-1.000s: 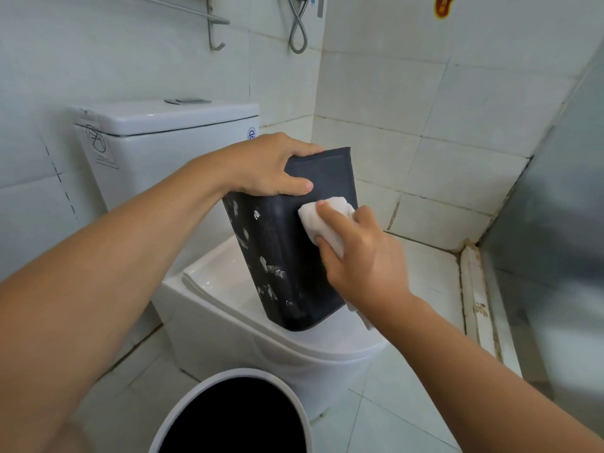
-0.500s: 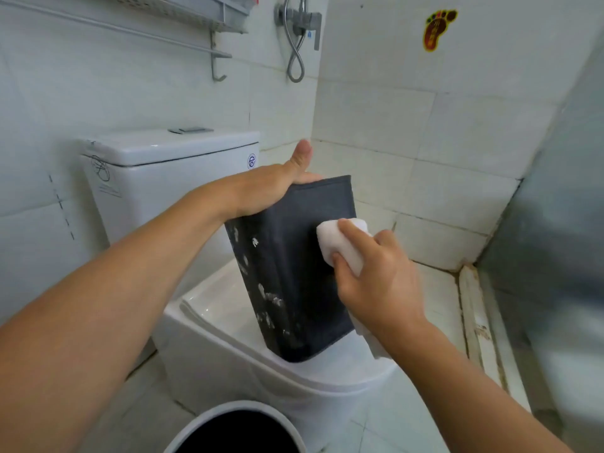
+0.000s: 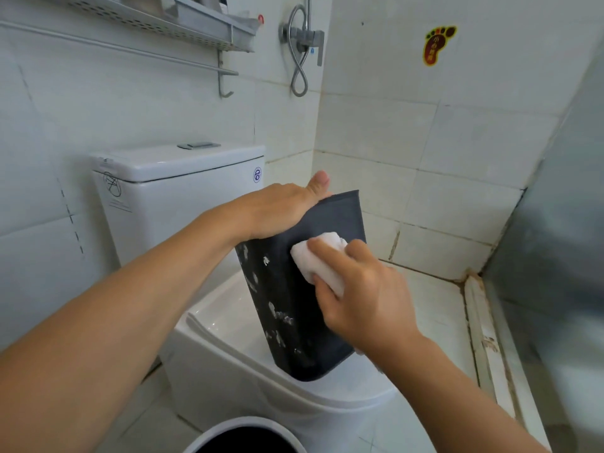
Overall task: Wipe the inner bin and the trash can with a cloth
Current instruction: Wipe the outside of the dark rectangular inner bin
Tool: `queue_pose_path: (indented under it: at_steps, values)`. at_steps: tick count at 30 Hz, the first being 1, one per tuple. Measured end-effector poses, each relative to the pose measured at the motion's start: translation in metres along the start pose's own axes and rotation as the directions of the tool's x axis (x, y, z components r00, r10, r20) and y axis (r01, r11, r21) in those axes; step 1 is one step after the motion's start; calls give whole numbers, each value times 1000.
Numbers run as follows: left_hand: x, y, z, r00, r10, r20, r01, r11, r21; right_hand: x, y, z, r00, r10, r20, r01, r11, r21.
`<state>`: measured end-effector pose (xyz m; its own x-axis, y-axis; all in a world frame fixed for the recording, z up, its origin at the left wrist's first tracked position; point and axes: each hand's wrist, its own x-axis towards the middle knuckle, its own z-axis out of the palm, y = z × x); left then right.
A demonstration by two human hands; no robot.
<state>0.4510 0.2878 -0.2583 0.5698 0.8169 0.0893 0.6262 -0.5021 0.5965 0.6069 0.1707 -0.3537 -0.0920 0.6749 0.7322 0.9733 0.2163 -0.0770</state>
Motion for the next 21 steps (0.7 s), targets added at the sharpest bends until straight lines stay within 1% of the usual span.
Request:
queue_pose_path:
  at_steps: [3,6,8,10,12,14,16,17,19,21]
  values:
    - [-2,10,3,999,41,-21,-39,994,102,14,15,1,992,126,-29,-126,992,-7]
    - [-7,18,7,994,108,-6,-106,986,126,28,25,3,963,263,-57,-264,964,-12]
    - [-6,18,7,993,116,5,-116,984,139,27,19,4,957,281,-72,-282,959,-9]
    - [-3,14,7,995,98,-8,-96,985,146,17,8,3,977,206,-57,-206,978,-7]
    - [1,5,5,993,106,-47,-96,979,180,0,0,2,997,79,4,-79,997,16]
    - [4,-5,2,989,132,-73,-113,968,225,-15,-1,-2,995,-33,91,30,999,39]
    - [4,-10,0,984,165,-64,-146,960,237,-24,7,-4,984,-71,161,66,997,36]
    - [5,-10,0,983,175,-60,-156,958,242,-27,13,-4,981,-58,183,56,998,18]
    - [7,-10,0,981,186,-55,-166,953,252,-28,26,-4,969,57,240,-38,996,-83]
    - [9,-11,0,982,180,-56,-161,957,243,-29,39,-5,911,222,347,-160,967,-196]
